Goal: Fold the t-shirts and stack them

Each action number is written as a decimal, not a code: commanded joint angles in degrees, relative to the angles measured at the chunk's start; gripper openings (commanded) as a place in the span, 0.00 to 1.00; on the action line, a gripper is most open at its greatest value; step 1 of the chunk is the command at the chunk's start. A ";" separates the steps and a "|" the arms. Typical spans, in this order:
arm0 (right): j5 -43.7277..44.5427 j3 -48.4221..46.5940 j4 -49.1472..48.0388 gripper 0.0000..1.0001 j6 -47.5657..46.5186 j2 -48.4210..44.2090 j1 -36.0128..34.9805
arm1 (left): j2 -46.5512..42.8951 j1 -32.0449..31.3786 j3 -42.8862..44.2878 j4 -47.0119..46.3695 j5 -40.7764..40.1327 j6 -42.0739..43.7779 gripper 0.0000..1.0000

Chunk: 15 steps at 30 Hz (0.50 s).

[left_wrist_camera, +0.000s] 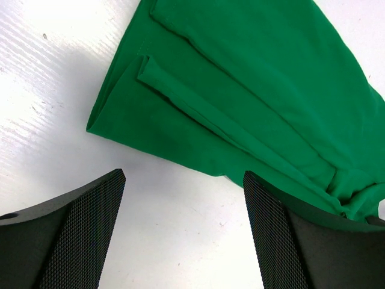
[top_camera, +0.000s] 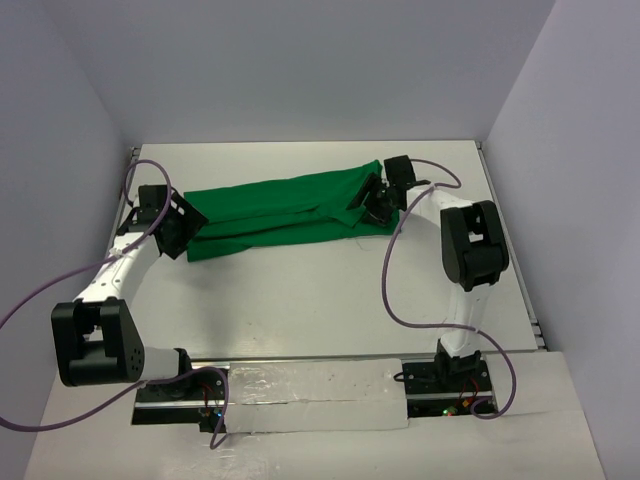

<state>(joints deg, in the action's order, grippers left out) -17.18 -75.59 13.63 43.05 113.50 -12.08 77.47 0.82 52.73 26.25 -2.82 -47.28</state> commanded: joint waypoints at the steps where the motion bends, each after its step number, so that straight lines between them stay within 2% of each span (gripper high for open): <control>1: -0.13 -3.58 -1.41 0.70 0.54 1.64 -0.05 | -1.18 -0.29 0.35 -1.57 0.27 1.13 0.88; 4: -0.02 -4.70 -1.33 0.67 0.57 2.81 0.00 | -1.07 -0.29 0.39 -1.77 0.33 1.13 0.88; 15: 0.03 -6.82 -1.55 0.29 1.42 4.15 -0.14 | -0.29 -0.29 1.53 -0.99 -0.47 1.14 0.87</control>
<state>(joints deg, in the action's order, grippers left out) -17.16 -79.60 13.15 44.20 116.65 -12.08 77.47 0.82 52.73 26.31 -2.85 -47.22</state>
